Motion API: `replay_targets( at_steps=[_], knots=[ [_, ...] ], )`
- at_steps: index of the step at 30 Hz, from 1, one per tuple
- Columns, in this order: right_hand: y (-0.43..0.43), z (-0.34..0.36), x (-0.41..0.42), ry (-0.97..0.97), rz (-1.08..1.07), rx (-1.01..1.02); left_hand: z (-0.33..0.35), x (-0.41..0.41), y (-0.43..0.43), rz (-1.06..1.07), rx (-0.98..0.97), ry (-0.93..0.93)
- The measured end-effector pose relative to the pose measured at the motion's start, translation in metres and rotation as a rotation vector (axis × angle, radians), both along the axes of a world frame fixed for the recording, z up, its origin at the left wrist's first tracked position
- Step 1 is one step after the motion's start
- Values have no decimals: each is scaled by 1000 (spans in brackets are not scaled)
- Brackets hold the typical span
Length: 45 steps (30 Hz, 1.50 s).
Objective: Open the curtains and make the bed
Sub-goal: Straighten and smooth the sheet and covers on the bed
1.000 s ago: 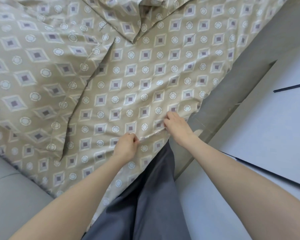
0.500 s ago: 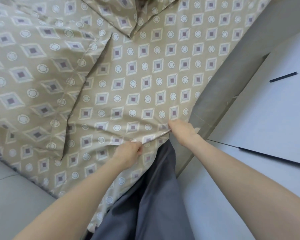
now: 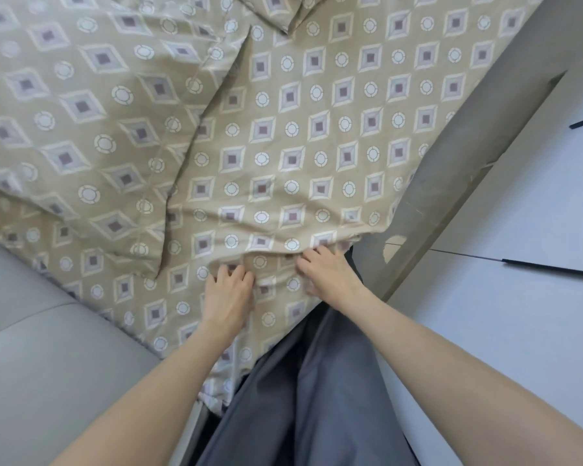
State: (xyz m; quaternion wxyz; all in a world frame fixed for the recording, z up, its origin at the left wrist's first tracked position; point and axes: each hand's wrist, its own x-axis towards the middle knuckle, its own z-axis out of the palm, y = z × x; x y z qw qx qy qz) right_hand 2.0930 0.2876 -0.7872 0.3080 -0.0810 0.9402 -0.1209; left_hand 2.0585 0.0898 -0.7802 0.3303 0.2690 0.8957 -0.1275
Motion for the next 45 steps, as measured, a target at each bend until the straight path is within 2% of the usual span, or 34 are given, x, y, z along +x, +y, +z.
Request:
replay_targets(
  at_steps=[4, 7, 11, 17, 23, 28, 32, 35, 40, 42, 45],
  knots=[
    [2, 1, -6, -41, 96, 66, -3, -10, 5, -97, 10, 23],
    [0, 1, 0, 31, 95, 104, -4, -12, 7, -111, -17, -35],
    [5, 1, 6, 1, 185, 91, -5, -20, 3, -48, 24, -293],
    [9, -2, -12, -136, 202, 54, -6, -25, -2, -65, 41, -413],
    [15, -4, 1, -357, -52, -87, -3, -29, -1, -34, 35, -543],
    [-4, -8, 5, -586, -66, -138, -1, -29, -4, -76, -4, -666],
    [-11, -14, 5, -673, -75, -135, -7, -19, -10, -67, -21, -655],
    [-14, -22, 6, -644, -122, -98, -16, -13, -15, -27, -13, -618],
    [1, -20, 17, -582, -72, -35, -18, -9, -19, -16, 49, -556],
    [8, -15, 11, -581, -143, -68, -13, -11, -19, 52, 118, -533],
    [10, 1, -12, -580, -217, -70, -5, -20, -17, 271, 203, -481]
  ],
)
